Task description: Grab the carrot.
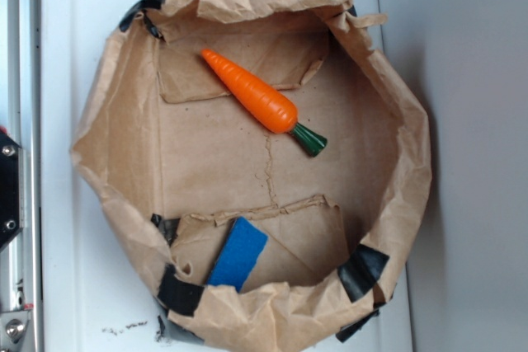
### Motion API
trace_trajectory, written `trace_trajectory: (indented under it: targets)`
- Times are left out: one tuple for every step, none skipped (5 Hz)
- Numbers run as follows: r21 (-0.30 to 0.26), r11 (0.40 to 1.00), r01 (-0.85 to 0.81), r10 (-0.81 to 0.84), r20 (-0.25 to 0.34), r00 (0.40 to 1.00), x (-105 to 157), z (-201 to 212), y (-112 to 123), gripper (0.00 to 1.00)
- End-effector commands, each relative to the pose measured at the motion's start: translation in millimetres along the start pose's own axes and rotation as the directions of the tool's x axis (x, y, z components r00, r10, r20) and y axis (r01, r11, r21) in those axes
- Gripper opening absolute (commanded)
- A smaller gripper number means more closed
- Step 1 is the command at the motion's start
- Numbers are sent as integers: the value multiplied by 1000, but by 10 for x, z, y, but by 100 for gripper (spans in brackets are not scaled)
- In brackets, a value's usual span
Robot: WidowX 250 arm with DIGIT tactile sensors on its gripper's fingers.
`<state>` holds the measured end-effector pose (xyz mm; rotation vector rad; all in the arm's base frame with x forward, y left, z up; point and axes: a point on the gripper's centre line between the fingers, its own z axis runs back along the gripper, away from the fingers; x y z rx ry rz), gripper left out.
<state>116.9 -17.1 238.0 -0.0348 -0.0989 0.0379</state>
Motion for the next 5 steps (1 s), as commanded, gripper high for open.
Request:
trace_trajectory:
  targets:
    - [0,1000,0,0,0,1000,0,0,0,100]
    - [-8,1000,24,-24,10,1000,490,-149,67,100]
    - [-32,996,88,-88,8,996,979,-337,75,100]
    - [-109,971,215,-219,-28,975,1474,-434,133,100]
    - [-109,971,215,-219,-28,975,1474,-434,133,100]
